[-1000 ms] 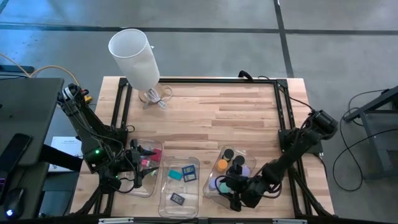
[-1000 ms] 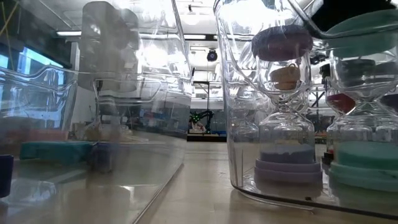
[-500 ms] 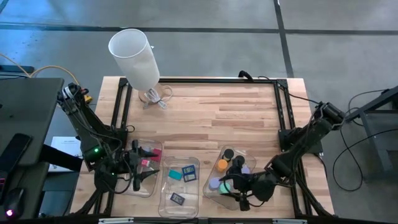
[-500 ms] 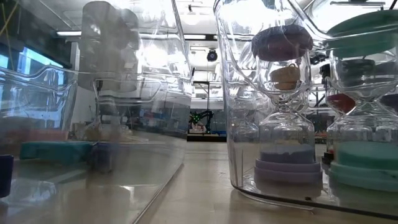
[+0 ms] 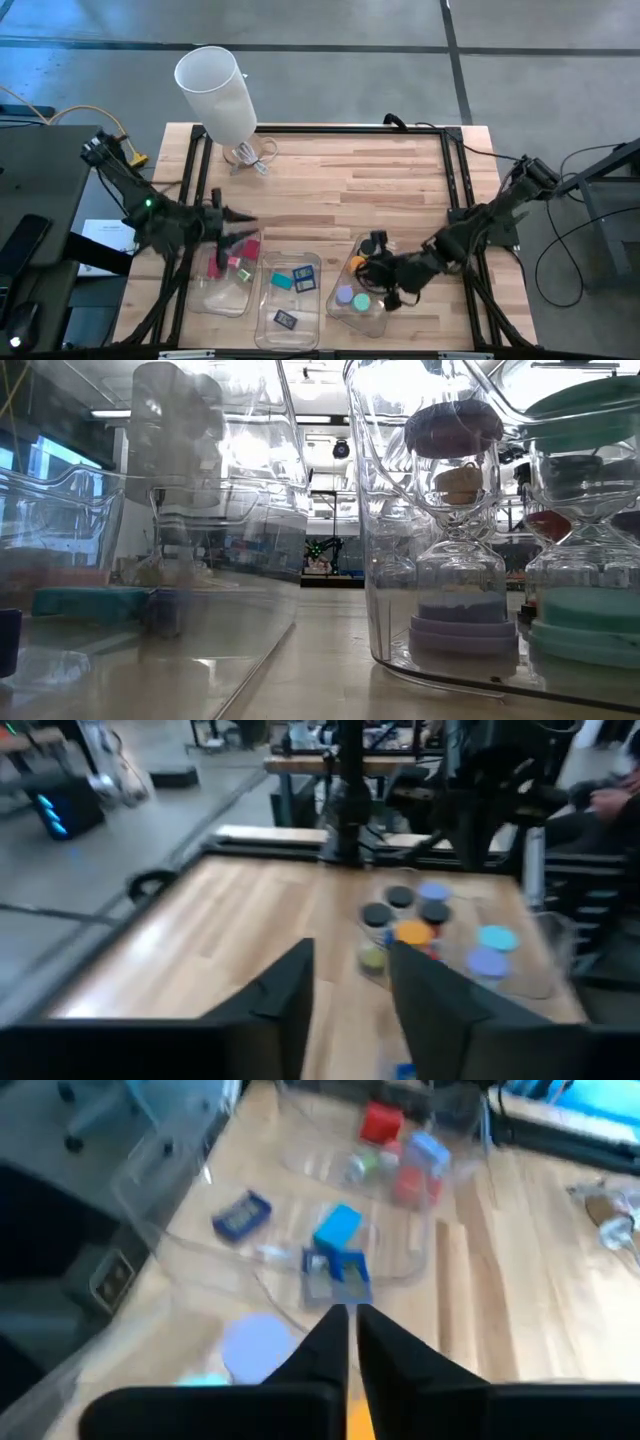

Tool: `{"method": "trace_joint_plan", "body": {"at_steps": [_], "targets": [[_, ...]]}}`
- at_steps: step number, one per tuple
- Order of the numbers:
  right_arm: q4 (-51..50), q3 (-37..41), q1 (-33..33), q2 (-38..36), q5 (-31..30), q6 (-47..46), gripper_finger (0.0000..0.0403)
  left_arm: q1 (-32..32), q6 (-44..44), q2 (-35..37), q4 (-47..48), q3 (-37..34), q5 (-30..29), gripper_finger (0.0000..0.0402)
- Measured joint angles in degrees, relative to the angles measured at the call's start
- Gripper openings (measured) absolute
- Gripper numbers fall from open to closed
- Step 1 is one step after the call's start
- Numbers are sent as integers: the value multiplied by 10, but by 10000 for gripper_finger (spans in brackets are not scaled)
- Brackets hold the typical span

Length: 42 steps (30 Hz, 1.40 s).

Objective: Pick & Place Office items
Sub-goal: Return to Home Position

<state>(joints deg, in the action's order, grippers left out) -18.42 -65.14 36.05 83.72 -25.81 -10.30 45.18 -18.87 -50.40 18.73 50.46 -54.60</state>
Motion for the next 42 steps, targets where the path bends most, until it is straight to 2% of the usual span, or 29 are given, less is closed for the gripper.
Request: {"method": "trace_joint_plan", "body": {"at_steps": [4,8,11,15,17,22,28,35,42], "targets": [[-67,0,-35,-50,47,23,6,-49,82,42,14,0,23,63],[-98,26,-68,-123,112,45,3,-89,106,83,67,0,23,8],[-82,78,-92,-196,151,63,3,-119,97,122,112,0,39,3],[6,188,-129,-312,160,93,4,-157,96,185,138,0,121,1],[54,241,-154,-369,181,105,3,-174,101,217,138,-1,138,1],[131,354,-223,-507,258,123,4,-197,116,296,138,-28,140,0],[157,443,-312,-659,292,123,4,-203,107,385,109,-100,140,0],[215,535,-372,-730,348,105,4,-203,116,447,40,-215,141,0],[296,623,-400,-731,369,106,4,-203,113,467,27,-255,141,0]]}}
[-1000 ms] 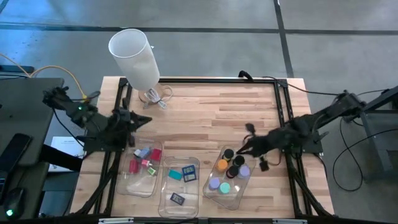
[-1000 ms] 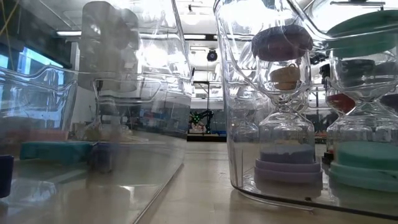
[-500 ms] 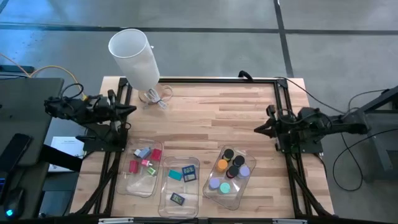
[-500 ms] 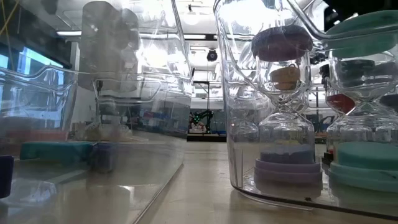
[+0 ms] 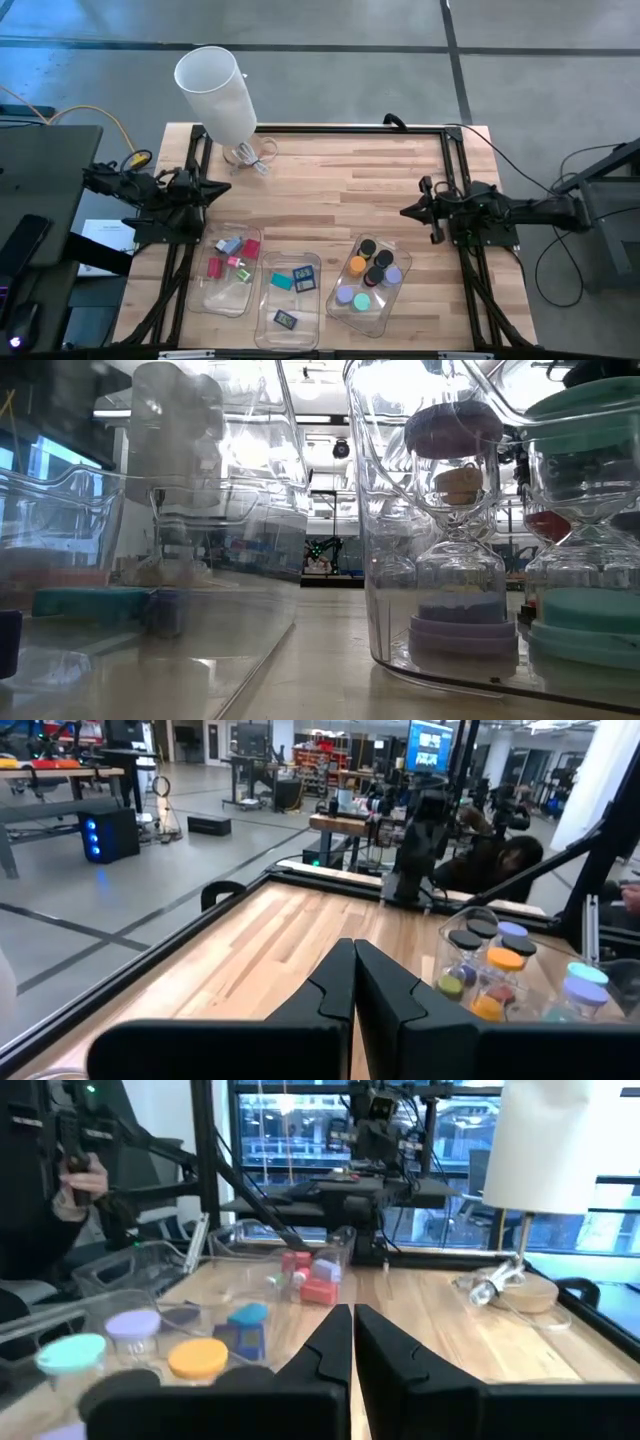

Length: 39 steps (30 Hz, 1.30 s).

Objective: Pick & Place Office items
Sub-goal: Return to Home Position

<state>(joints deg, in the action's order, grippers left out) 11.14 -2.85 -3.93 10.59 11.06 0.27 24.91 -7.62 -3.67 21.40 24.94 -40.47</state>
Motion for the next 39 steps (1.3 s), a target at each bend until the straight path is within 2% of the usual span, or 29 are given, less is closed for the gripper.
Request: {"method": "trace_joint_plan", "body": {"at_steps": [10,14,16,20,28,35,37,39], "targets": [[12,23,-29,0,8,-19,4,0,9,10,3,-14,-1,0],[10,23,-30,0,10,-17,4,0,-89,10,-16,-28,-4,0],[17,24,-30,0,10,-25,4,0,-102,10,-25,-37,3,0],[15,24,-30,0,3,-52,4,0,-94,10,-56,-80,-5,0],[10,24,-30,0,-52,-50,4,0,-26,10,-173,-158,1,0],[10,24,-30,0,-52,-50,4,0,-20,10,-191,-191,2,0],[10,24,-30,0,-51,-50,4,0,-17,10,-189,-202,18,0],[10,24,-30,0,-51,-50,4,0,-17,9,-190,-209,59,0]]}}
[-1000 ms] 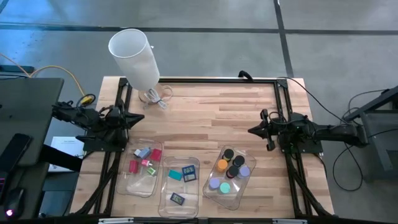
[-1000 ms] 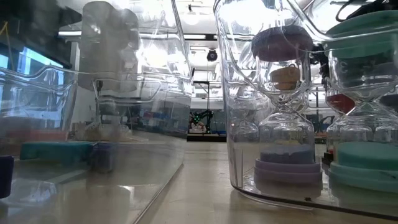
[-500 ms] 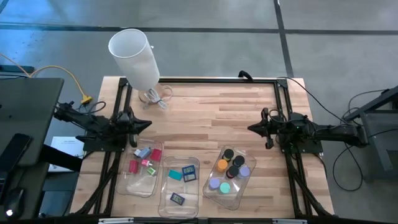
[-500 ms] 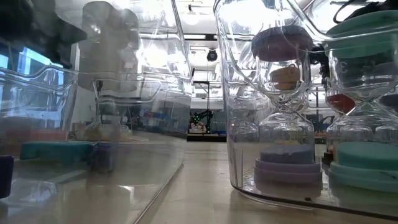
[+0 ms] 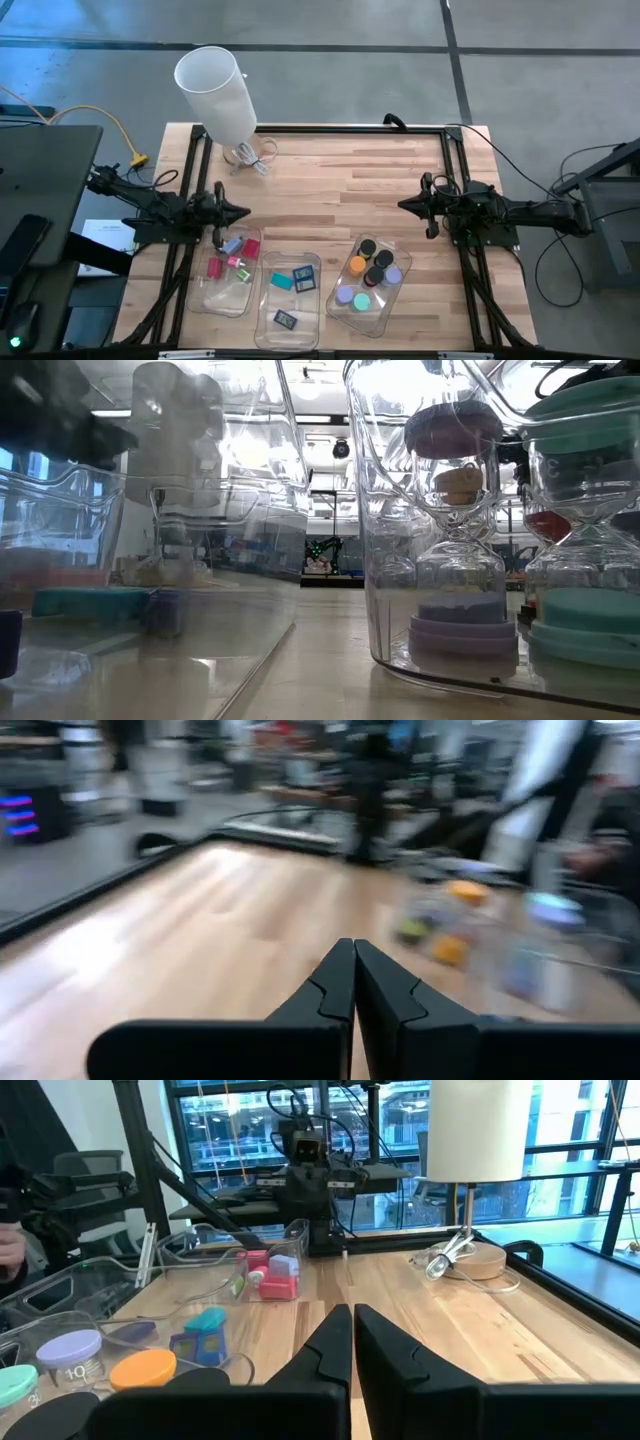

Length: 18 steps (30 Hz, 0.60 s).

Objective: Pick & Place Office items
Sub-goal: Return to Home Position

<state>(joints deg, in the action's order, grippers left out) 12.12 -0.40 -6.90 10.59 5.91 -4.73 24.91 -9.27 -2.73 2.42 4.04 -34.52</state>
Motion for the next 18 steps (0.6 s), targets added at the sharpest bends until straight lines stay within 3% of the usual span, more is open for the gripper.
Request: {"method": "trace_joint_plan", "body": {"at_steps": [7,18], "targets": [[0,0,0,0,0,0,4,0,41,0,-5,-6,199,0],[0,1,0,0,0,0,4,-38,91,0,-5,-6,197,0]]}}
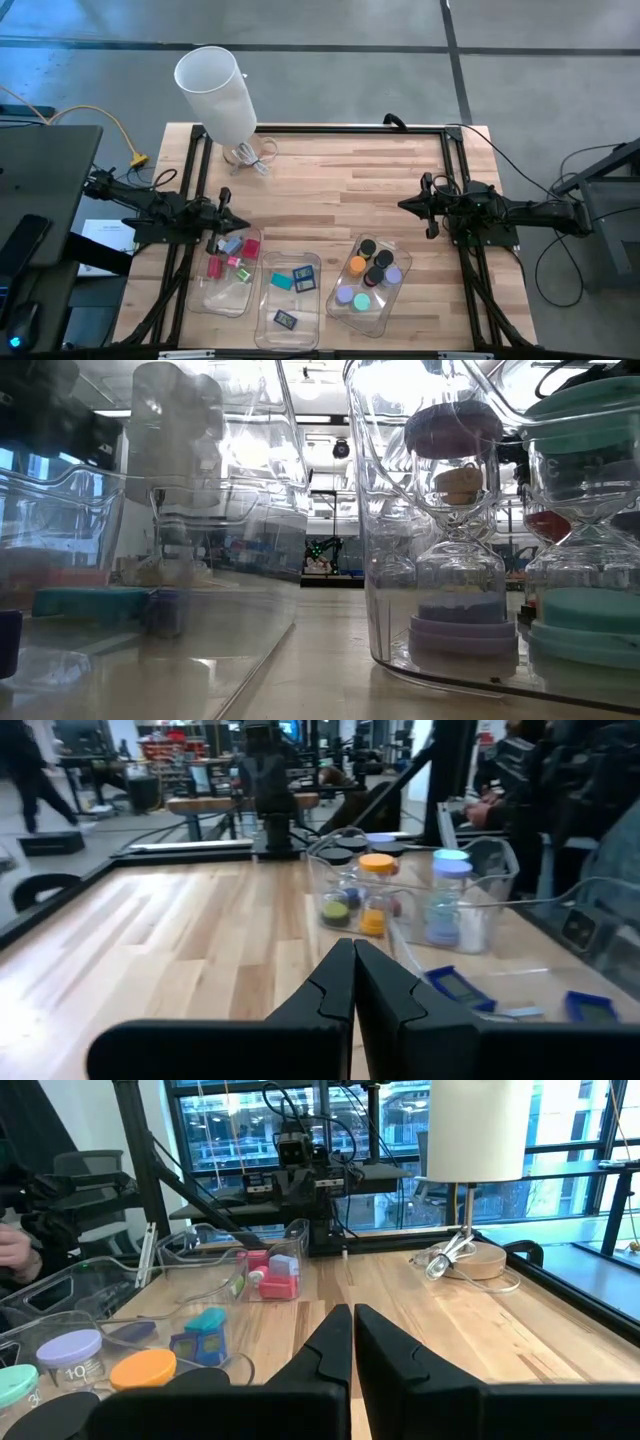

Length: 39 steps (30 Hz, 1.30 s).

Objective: Pick & Place Office items
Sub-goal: Return to Home Position

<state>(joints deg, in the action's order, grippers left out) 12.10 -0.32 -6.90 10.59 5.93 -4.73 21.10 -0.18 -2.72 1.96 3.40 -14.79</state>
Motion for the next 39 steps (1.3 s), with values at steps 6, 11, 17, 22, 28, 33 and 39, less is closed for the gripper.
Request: {"method": "trace_joint_plan", "body": {"at_steps": [6,11,17,22,28,33,39], "targets": [[0,0,0,0,0,0,4,-33,11,0,-10,-2,51,0],[0,0,0,0,0,0,4,-54,-80,0,-32,-2,38,1],[0,0,0,0,0,0,4,-62,-147,0,-20,-2,37,1],[0,0,0,0,0,0,4,-62,-135,0,-23,-2,37,1],[0,0,0,0,0,0,4,-62,-134,0,-24,-2,37,1],[0,0,0,0,0,0,4,-62,-134,0,-24,-1,37,1],[0,0,0,0,0,0,4,-62,-134,0,-24,-1,37,1]]}}
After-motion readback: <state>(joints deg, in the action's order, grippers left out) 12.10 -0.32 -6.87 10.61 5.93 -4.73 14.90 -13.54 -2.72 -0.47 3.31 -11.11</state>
